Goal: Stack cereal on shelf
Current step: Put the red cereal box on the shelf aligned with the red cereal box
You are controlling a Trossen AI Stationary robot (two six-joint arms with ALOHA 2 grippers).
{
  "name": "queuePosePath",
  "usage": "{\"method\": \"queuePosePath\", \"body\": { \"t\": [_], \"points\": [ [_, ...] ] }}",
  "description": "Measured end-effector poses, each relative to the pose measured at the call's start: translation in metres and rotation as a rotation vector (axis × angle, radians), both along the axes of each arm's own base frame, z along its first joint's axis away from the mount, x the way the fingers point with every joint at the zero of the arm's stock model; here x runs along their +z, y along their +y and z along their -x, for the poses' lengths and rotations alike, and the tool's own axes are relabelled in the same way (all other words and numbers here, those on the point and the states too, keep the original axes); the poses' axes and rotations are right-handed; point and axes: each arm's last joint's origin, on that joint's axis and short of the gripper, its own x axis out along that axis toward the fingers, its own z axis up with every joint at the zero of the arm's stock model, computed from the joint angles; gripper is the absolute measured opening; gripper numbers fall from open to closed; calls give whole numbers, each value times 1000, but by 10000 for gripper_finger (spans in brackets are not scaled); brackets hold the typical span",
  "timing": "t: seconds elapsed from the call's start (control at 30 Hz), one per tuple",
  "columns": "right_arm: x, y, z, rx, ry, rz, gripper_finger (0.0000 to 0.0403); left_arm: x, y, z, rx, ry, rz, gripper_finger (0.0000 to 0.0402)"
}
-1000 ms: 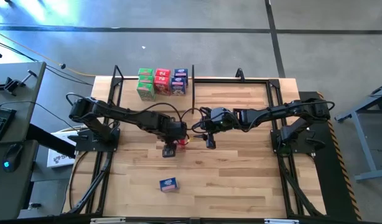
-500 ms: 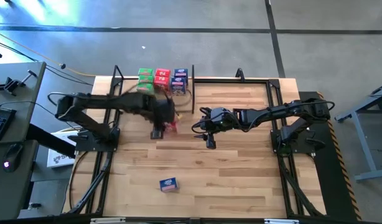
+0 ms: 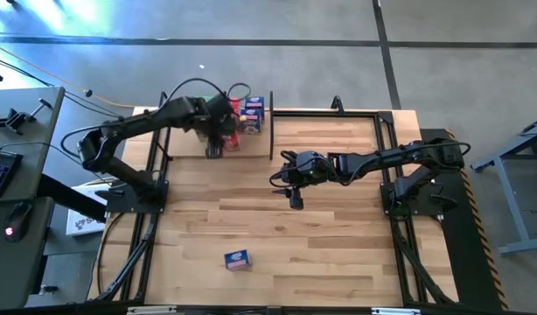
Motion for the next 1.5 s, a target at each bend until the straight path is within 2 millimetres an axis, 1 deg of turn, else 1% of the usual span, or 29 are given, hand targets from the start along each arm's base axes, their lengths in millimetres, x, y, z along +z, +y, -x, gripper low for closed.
{"method": "queuePosePath", "body": {
  "t": [0.07, 0.17, 0.37, 0.5, 0.67, 0.87, 1.1, 1.23, 1.37, 1.5],
  "points": [
    [0, 0, 0, 0, 0, 0, 202, -1, 9, 3, 0, 0, -8, 168],
    [0, 0, 0, 0, 0, 0, 202, -2, 18, 6, -7, 8, -18, 168],
    [0, 0, 0, -1, 0, 0, 202, -2, 23, 7, -2, 37, -84, 173],
    [0, 0, 0, -1, 0, 0, 202, -2, 21, 4, -21, 20, -80, 188],
    [0, 0, 0, 0, 0, 0, 202, -1, 16, 0, -45, 4, -84, 216],
    [0, 0, 0, 0, 0, 0, 202, -1, 15, -1, -38, 35, -128, 240],
    [0, 0, 0, 0, 0, 0, 202, 0, 15, 0, -17, 76, -186, 243],
    [0, 0, 0, 0, 0, 0, 202, 4, 15, 3, -3, 83, -218, 243],
    [0, 0, 0, 0, 0, 0, 202, 13, 12, 9, 7, 80, -270, 243],
    [0, -1, 0, -10, 0, 21, 201, 26, 3, 15, 45, 47, -326, 243]
  ]
}}
